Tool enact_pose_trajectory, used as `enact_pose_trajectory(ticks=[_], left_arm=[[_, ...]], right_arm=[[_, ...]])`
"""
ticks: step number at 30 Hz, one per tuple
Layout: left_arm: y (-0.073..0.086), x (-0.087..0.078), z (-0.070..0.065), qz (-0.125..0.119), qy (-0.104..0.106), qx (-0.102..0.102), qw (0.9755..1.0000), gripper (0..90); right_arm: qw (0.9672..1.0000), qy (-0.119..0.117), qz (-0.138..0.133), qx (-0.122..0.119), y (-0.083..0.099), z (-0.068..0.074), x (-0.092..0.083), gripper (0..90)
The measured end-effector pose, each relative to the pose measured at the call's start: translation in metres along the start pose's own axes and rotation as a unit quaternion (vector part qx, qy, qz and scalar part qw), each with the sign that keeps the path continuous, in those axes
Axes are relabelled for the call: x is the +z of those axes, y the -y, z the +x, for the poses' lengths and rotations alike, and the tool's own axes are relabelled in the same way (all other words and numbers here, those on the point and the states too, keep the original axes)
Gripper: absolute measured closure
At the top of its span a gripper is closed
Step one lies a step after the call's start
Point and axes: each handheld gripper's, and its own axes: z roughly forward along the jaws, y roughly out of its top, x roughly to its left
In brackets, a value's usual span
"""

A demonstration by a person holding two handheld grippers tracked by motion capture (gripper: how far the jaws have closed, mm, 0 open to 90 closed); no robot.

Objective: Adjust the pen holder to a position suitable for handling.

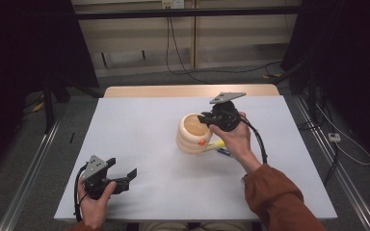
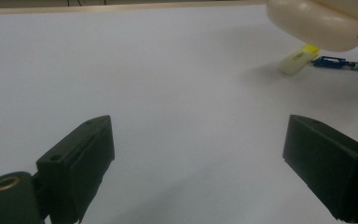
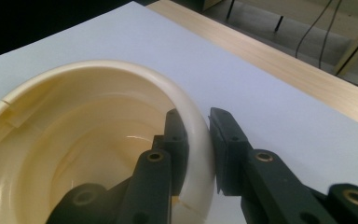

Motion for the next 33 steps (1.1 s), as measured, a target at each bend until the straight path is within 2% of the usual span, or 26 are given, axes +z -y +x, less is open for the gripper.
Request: enact_pose_trajectory(ticks=[6, 10, 15, 16, 18, 21, 25, 31, 33], left_arm=[[0.000, 0.000, 0.000, 0.002, -0.002, 0.000, 1.0000, 8.9], [0.000, 0.000, 0.000, 0.003, -0.002, -0.001, 1.0000, 8.9], [0.000, 0.000, 0.000, 0.003, -0.002, -0.001, 1.0000, 8.9], [0.000, 0.000, 0.000, 0.003, -0.002, -0.001, 1.0000, 8.9], [0.000, 0.000, 0.000, 0.004, -0.001, -0.001, 1.0000, 8.9], [0.000, 0.000, 0.000, 0.004, 0.000, 0.001, 1.0000, 8.9], [0.000, 0.000, 0.001, 0.004, 0.001, -0.001, 1.0000, 8.9], [0.000, 0.000, 0.000, 0.004, 0.000, 0.000, 1.0000, 8.9], [0.000, 0.000, 0.000, 0.004, 0.001, -0.001, 1.0000, 8.9]], right_arm=[[0.9998, -0.016, 0.013, -0.001, 0.006, 0.018, 0.016, 77.5], [0.9996, -0.012, 0.026, -0.002, 0.009, 0.027, 0.028, 77.5], [0.9995, -0.009, 0.029, -0.002, 0.009, 0.034, 0.041, 77.5], [0.9995, -0.002, 0.031, 0.006, 0.009, 0.036, 0.048, 77.5], [0.9995, 0.000, 0.032, 0.008, 0.009, 0.036, 0.051, 77.5], [0.9991, 0.017, 0.038, 0.011, 0.010, 0.036, 0.060, 77.4], [0.9983, 0.028, 0.046, 0.024, 0.012, 0.034, 0.066, 75.8], [0.9979, 0.027, 0.049, 0.032, 0.013, 0.029, 0.067, 76.2], [0.9980, 0.023, 0.051, 0.030, 0.013, 0.028, 0.066, 73.3]])
